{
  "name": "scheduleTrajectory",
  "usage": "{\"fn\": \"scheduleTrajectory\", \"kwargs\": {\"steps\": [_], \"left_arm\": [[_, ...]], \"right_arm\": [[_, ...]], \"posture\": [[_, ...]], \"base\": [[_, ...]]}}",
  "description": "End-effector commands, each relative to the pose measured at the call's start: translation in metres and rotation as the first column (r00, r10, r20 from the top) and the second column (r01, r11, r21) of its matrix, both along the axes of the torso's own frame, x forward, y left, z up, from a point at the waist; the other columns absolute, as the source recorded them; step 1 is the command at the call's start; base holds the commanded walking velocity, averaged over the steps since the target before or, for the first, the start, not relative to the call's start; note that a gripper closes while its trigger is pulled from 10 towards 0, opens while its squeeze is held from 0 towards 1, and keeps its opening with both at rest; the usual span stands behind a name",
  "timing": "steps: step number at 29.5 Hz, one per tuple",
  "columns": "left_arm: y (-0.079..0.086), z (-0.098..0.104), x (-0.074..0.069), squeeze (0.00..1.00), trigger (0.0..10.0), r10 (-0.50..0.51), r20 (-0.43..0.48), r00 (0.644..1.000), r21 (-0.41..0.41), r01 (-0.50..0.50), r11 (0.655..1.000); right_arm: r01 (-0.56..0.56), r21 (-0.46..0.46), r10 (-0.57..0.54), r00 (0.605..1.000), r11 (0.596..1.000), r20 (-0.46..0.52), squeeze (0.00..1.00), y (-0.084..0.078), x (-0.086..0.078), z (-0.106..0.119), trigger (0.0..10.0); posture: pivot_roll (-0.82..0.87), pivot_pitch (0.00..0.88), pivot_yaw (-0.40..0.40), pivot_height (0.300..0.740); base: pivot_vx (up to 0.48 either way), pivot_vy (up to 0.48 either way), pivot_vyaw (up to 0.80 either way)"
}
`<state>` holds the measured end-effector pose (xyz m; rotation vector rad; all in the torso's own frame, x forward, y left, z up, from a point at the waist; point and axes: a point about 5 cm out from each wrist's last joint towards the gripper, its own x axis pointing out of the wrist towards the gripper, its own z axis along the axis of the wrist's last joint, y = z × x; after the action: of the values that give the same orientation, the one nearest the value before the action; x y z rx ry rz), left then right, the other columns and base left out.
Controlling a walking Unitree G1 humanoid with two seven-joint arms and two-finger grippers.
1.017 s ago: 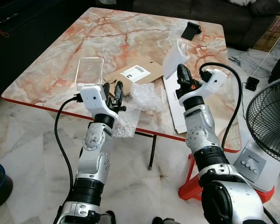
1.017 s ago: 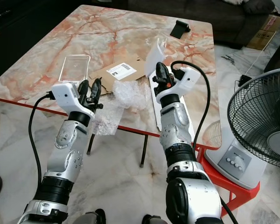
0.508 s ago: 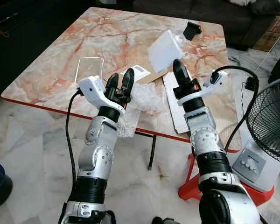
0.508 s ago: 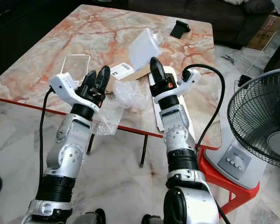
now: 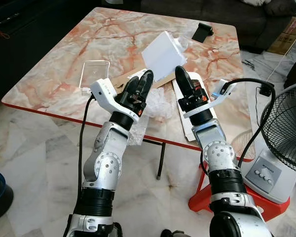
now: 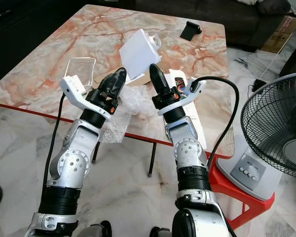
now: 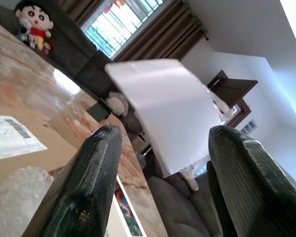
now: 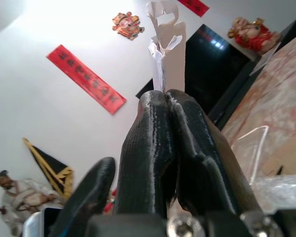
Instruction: Picking trash to rubbish bin
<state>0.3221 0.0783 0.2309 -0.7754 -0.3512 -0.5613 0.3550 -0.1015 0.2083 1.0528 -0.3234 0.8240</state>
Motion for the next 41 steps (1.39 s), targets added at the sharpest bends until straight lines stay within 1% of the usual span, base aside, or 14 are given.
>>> {"fn": "scheduleTrajectory", "kwargs": {"steps": [1, 8, 22, 25, 29, 30, 31, 32, 41], "left_arm": [[0.001, 0.007, -0.003, 0.0, 10.0, -0.013, 0.024, 1.0, -0.028, 0.014, 1.0], [0.003, 0.007, -0.003, 0.0, 10.0, -0.019, 0.018, 1.0, -0.054, 0.02, 0.998], [-0.003, 0.01, -0.007, 0.0, 10.0, -0.079, 0.042, 0.996, -0.06, 0.081, 0.995], [-0.003, 0.012, -0.007, 0.0, 10.0, -0.087, 0.046, 0.995, -0.081, 0.091, 0.993], [-0.002, 0.012, -0.007, 0.0, 10.0, -0.087, 0.046, 0.995, -0.084, 0.091, 0.992], [-0.001, 0.014, -0.007, 0.0, 10.0, -0.089, 0.049, 0.995, -0.109, 0.094, 0.99], [-0.001, 0.014, -0.007, 0.0, 6.6, -0.09, 0.05, 0.995, -0.12, 0.095, 0.988], [0.0, 0.014, -0.007, 0.0, 0.0, -0.09, 0.05, 0.995, -0.129, 0.096, 0.987], [0.003, 0.017, -0.009, 0.0, 0.0, -0.095, 0.062, 0.994, -0.156, 0.104, 0.982]], "right_arm": [[-0.014, 0.016, 0.013, 0.999, 1.0, 0.039, 0.0, -0.001, -0.004, 0.006, 10.0], [-0.068, 0.033, 0.065, 0.995, 0.997, 0.077, 0.0, 0.0, -0.011, 0.008, 10.0], [-0.152, 0.003, 0.151, 0.987, 0.988, 0.063, 0.0, 0.014, -0.024, -0.006, 10.0], [-0.173, 0.006, 0.172, 0.983, 0.985, 0.064, 0.0, 0.016, -0.027, -0.008, 10.0], [-0.177, 0.006, 0.176, 0.982, 0.984, 0.064, 0.0, 0.017, -0.028, -0.009, 10.0], [-0.179, 0.004, 0.178, 0.982, 0.984, 0.054, 0.0, 0.017, -0.028, -0.012, 10.0], [-0.18, 0.004, 0.18, 0.982, 0.984, 0.049, 0.0, 0.017, -0.029, -0.014, 10.0], [-0.18, 0.003, 0.18, 0.983, 0.984, 0.048, 0.0, 0.017, -0.029, -0.014, 10.0], [-0.167, -0.009, 0.167, 0.986, 0.986, 0.017, 0.0, 0.016, -0.027, -0.021, 10.0]], "posture": [[0.1, 0.152, -0.066, 0.74], [0.1, 0.15, -0.066, 0.74], [0.1, 0.154, -0.067, 0.74], [0.1, 0.154, -0.068, 0.74], [0.1, 0.154, -0.068, 0.74], [0.1, 0.155, -0.069, 0.74], [0.1, 0.155, -0.069, 0.74], [0.1, 0.155, -0.069, 0.74], [0.1, 0.152, -0.069, 0.74]], "base": [[0.0, 0.0, 0.0], [0.0, 0.0, 0.0], [0.0, 0.0, 0.0], [0.0, 0.0, 0.0], [0.0, 0.0, 0.0], [0.0, 0.0, 0.0], [0.0, 0.0, 0.0], [0.0, 0.0, 0.0], [0.0, 0.0, 0.0]]}}
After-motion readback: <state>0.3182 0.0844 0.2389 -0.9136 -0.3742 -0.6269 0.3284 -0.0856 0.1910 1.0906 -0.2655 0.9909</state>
